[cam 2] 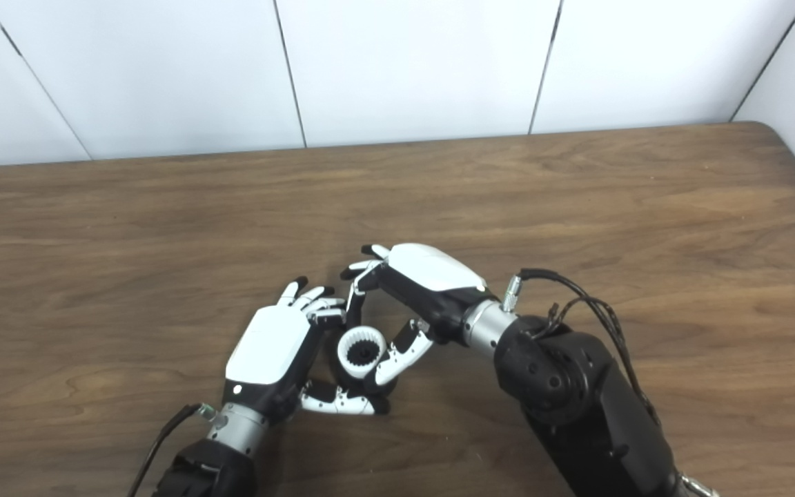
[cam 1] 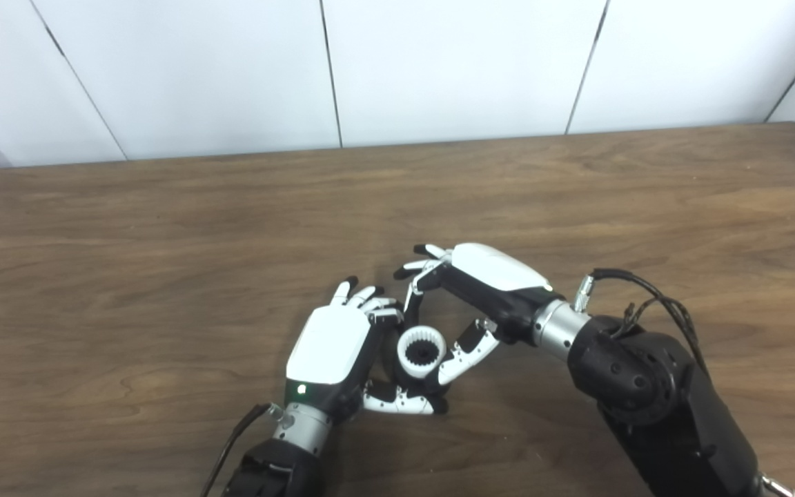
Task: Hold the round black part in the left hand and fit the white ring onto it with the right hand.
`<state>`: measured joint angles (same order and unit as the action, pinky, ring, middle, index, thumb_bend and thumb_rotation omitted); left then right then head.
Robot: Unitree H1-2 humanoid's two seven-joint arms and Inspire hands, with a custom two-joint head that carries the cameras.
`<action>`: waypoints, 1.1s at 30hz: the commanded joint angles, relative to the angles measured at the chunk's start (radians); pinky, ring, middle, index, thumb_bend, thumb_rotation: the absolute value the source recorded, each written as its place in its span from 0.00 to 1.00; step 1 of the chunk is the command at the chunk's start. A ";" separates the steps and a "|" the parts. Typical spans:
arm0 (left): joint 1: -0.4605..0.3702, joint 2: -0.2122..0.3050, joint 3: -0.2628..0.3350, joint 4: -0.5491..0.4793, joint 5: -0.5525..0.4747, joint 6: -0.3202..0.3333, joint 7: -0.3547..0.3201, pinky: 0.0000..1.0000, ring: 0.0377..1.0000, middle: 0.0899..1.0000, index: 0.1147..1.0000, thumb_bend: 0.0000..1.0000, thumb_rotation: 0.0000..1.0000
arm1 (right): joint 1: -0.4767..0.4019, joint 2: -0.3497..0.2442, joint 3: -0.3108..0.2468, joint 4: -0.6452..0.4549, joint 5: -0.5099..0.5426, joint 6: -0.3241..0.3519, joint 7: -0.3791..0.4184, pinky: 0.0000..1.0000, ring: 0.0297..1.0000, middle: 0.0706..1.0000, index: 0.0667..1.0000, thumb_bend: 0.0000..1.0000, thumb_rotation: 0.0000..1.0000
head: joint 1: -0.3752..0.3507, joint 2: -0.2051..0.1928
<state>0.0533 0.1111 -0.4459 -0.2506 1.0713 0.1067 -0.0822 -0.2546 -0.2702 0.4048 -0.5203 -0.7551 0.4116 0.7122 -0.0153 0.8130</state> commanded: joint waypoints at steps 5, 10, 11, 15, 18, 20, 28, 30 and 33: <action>-0.004 -0.002 -0.001 -0.014 0.004 -0.004 0.006 1.00 0.89 0.76 0.42 0.52 0.06 | -0.021 -0.008 -0.006 -0.009 0.000 -0.036 -0.026 1.00 1.00 0.86 0.45 0.52 0.13 | -0.004 0.002; -0.003 -0.004 -0.001 -0.018 0.006 -0.001 0.002 1.00 0.89 0.76 0.42 0.52 0.06 | -0.017 -0.010 -0.011 -0.008 0.005 -0.037 -0.028 1.00 1.00 0.86 0.45 0.52 0.13 | -0.004 0.002; -0.003 -0.004 -0.001 -0.018 0.007 -0.001 0.002 1.00 0.89 0.76 0.42 0.52 0.06 | -0.016 -0.011 -0.011 -0.007 0.004 -0.036 -0.027 1.00 1.00 0.86 0.45 0.52 0.13 | -0.004 0.002; -0.005 -0.003 0.000 -0.020 0.007 0.001 -0.002 1.00 0.89 0.76 0.42 0.52 0.06 | -0.017 -0.013 -0.011 -0.001 0.002 -0.039 -0.030 1.00 1.00 0.86 0.45 0.52 0.13 | -0.008 0.002; -0.005 -0.004 0.000 -0.020 0.004 0.000 -0.002 1.00 0.89 0.76 0.42 0.52 0.06 | -0.017 -0.013 -0.012 0.001 0.001 -0.040 -0.032 1.00 1.00 0.86 0.45 0.52 0.13 | -0.008 0.002; -0.005 -0.004 0.000 -0.020 0.006 0.000 -0.003 1.00 0.89 0.76 0.42 0.52 0.06 | -0.017 -0.014 -0.012 0.001 0.000 -0.038 -0.031 1.00 1.00 0.86 0.45 0.52 0.13 | -0.008 0.003; -0.010 -0.008 -0.001 -0.015 0.008 0.002 -0.002 1.00 0.89 0.76 0.42 0.52 0.06 | -0.007 -0.013 -0.011 0.017 0.003 -0.053 -0.050 1.00 1.00 0.86 0.45 0.52 0.13 | -0.009 0.001; -0.010 -0.009 -0.001 -0.014 0.007 0.003 -0.003 1.00 0.89 0.76 0.42 0.52 0.06 | -0.005 -0.010 -0.005 0.022 -0.002 -0.055 -0.054 1.00 1.00 0.86 0.45 0.52 0.13 | -0.012 0.001; -0.013 -0.011 0.000 -0.008 0.007 0.003 0.001 1.00 0.89 0.76 0.42 0.52 0.06 | -0.003 -0.008 -0.001 0.030 -0.002 -0.064 -0.063 1.00 0.99 0.86 0.45 0.52 0.13 | -0.012 -0.002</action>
<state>0.0529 0.1058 -0.4451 -0.2507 1.0697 0.1089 -0.0848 -0.2345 -0.2801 0.4073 -0.4800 -0.7541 0.3831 0.6799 -0.0276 0.8115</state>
